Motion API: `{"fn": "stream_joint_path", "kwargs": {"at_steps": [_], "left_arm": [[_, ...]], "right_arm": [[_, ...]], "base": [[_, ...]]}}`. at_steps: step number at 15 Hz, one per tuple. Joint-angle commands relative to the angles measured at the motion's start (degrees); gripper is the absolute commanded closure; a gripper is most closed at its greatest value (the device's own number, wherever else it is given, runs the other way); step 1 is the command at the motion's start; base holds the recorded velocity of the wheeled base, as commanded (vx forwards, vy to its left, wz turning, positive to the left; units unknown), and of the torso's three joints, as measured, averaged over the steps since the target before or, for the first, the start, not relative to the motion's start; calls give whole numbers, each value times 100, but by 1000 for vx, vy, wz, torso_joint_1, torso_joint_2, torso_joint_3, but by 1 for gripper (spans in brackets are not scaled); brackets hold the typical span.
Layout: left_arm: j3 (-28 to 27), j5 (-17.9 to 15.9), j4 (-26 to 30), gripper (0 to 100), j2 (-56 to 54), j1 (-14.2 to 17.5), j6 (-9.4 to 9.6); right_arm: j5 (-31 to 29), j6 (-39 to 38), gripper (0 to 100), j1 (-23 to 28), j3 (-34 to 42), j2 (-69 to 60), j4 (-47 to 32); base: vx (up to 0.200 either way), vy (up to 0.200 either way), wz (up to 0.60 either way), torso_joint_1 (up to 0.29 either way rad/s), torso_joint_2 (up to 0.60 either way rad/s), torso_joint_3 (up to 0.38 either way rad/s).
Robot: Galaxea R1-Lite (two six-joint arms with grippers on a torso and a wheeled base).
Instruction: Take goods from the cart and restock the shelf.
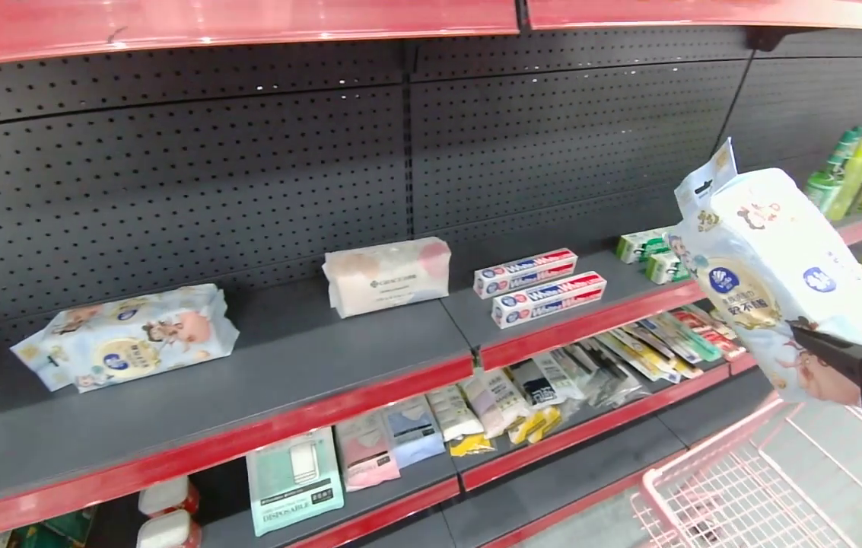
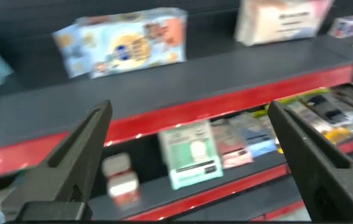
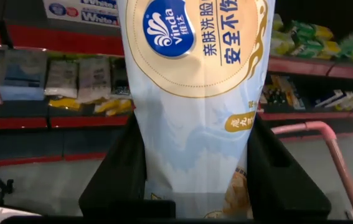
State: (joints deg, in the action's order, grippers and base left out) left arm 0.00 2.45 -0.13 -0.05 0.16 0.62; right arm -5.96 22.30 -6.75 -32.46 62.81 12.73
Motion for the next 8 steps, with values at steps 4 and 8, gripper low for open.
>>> {"fn": "stream_joint_path", "kwargs": {"at_steps": [4, 8], "left_arm": [[0, 10, 5, 0, 5, 2, -1], [0, 1, -4, 0, 5, 2, -1]], "right_arm": [[-2, 3, 100, -1, 30, -14, 2], [-2, -59, 100, 25, 30, -40, 2]], "base": [[0, 0, 600, 0, 7, 4], [0, 0, 0, 0, 0, 0]]}}
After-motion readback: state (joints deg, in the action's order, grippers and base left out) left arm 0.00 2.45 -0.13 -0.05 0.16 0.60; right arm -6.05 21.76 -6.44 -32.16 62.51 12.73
